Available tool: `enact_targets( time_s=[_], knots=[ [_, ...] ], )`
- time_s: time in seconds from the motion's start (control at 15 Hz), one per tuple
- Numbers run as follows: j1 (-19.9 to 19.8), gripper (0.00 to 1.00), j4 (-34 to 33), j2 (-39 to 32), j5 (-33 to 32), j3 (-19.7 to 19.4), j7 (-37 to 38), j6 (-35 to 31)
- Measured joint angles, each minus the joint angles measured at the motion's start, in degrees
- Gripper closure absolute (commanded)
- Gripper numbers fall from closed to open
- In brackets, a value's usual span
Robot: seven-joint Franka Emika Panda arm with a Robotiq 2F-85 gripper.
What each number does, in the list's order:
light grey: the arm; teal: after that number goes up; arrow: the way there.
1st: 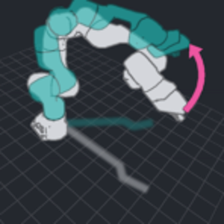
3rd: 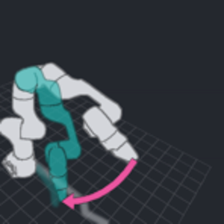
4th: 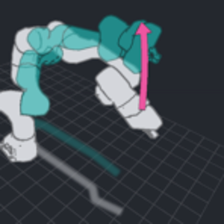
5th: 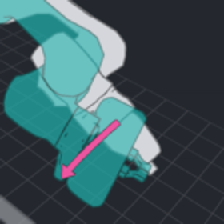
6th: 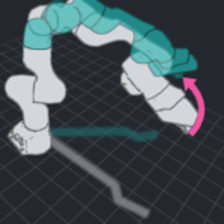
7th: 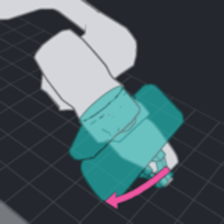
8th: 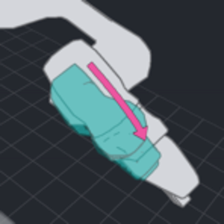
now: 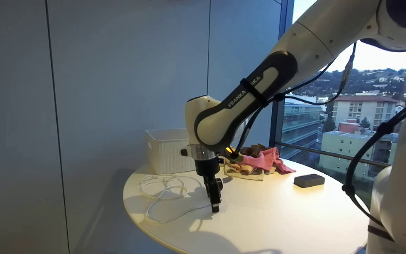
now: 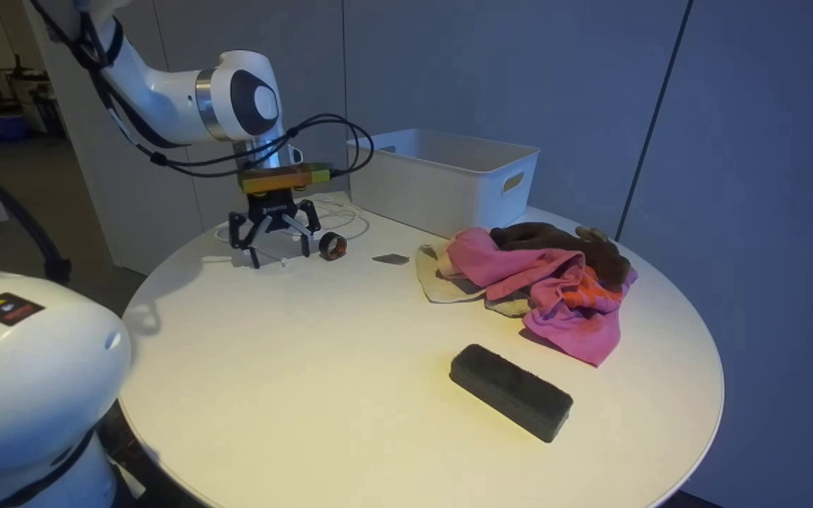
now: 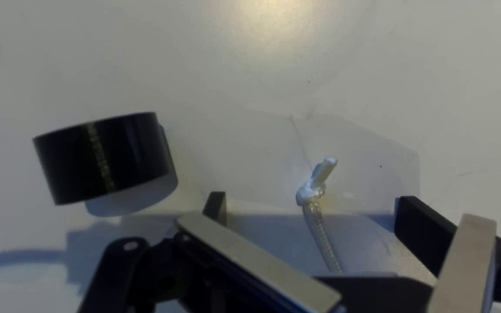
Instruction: Thread the lace on the table into the hole of a masking tape
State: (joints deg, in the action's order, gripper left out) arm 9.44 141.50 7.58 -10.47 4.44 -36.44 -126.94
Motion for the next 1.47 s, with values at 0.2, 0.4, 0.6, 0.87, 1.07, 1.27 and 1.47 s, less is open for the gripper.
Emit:
enact_targets(
  time_s=[0.2, 0.4, 0.6, 0.87, 1.07, 1.27, 1.47],
  knots=[
    [-0.13, 0.38, -0.37, -0.01, 1.34, -0.39, -3.24, 0.09],
    [-0.18, 0.61, -1.11, 0.01, 3.32, -0.51, -6.49, 0.78],
    [-0.20, 0.84, -1.61, 0.02, 5.37, -0.55, -9.26, 1.78],
    [-0.20, 0.96, -1.74, 0.07, 7.65, -0.55, -11.12, 3.16],
    [-0.20, 0.93, -1.74, -0.02, 8.57, -0.53, -11.66, 3.92],
    [-0.19, 0.93, -1.77, -0.01, 8.63, -0.40, -12.03, 3.91],
    [-0.06, 0.92, -2.30, 0.24, 7.09, 0.35, -12.06, 3.80]
  ],
)
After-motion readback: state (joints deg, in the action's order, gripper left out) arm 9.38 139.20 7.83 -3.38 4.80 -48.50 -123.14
